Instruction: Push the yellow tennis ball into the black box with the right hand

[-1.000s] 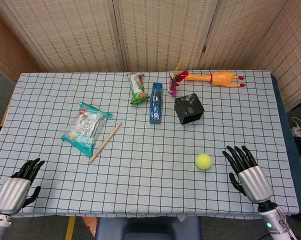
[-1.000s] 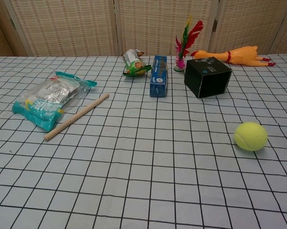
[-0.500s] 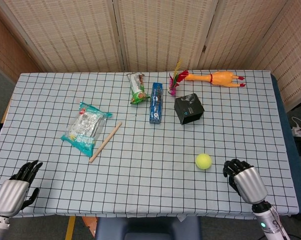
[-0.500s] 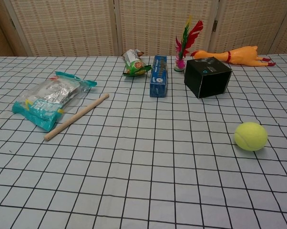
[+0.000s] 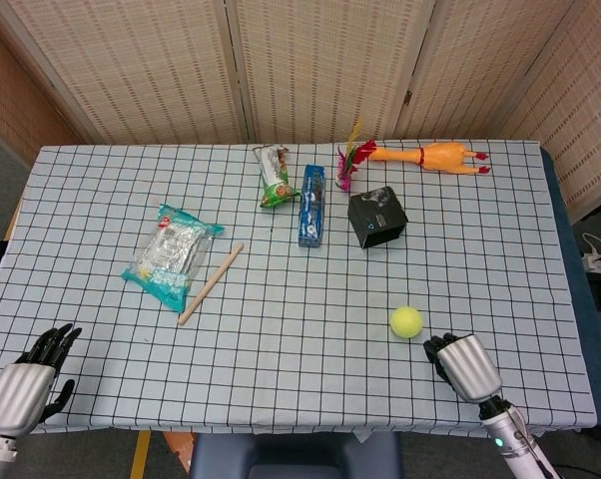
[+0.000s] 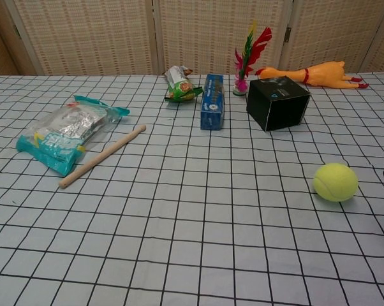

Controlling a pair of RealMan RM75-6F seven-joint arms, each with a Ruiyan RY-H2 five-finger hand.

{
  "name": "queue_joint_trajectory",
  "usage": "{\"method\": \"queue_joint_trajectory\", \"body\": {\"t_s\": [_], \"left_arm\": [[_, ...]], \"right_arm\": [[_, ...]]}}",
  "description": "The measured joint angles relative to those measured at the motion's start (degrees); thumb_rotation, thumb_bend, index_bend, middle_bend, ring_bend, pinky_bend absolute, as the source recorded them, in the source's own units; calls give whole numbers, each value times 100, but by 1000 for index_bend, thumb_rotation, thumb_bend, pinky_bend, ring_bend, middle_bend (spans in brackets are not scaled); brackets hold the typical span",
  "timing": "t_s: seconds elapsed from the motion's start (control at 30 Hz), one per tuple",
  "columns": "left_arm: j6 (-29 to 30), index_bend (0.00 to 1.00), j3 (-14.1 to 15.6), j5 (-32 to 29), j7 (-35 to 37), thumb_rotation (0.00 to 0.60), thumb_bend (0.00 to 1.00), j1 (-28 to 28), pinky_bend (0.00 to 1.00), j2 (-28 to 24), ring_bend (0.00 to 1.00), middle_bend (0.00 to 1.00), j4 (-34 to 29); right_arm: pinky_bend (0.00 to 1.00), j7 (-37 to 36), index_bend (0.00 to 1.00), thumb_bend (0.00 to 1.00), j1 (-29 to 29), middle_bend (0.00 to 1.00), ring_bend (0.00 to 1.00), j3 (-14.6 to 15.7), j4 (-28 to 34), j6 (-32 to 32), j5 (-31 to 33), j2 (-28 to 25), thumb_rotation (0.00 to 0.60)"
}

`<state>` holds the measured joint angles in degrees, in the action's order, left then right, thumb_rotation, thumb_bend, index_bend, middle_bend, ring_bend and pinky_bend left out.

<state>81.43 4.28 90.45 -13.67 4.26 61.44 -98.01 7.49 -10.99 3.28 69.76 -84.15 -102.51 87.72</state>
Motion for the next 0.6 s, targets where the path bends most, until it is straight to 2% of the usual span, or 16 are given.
{"method": "queue_joint_trajectory", "body": {"t_s": [0.27, 0.6], "left_arm": [[-25, 26, 6, 20, 33, 600, 446, 9, 411, -10, 56, 32, 3], [-60, 26, 40, 114, 86, 600, 446, 28, 411, -23, 57, 32, -2]], "right_arm": [[1000, 122, 979, 978, 38, 838, 698, 26, -187, 90, 148, 307, 600], [1000, 90, 978, 978, 27, 838, 698, -105, -911, 96, 343, 994, 600]]}}
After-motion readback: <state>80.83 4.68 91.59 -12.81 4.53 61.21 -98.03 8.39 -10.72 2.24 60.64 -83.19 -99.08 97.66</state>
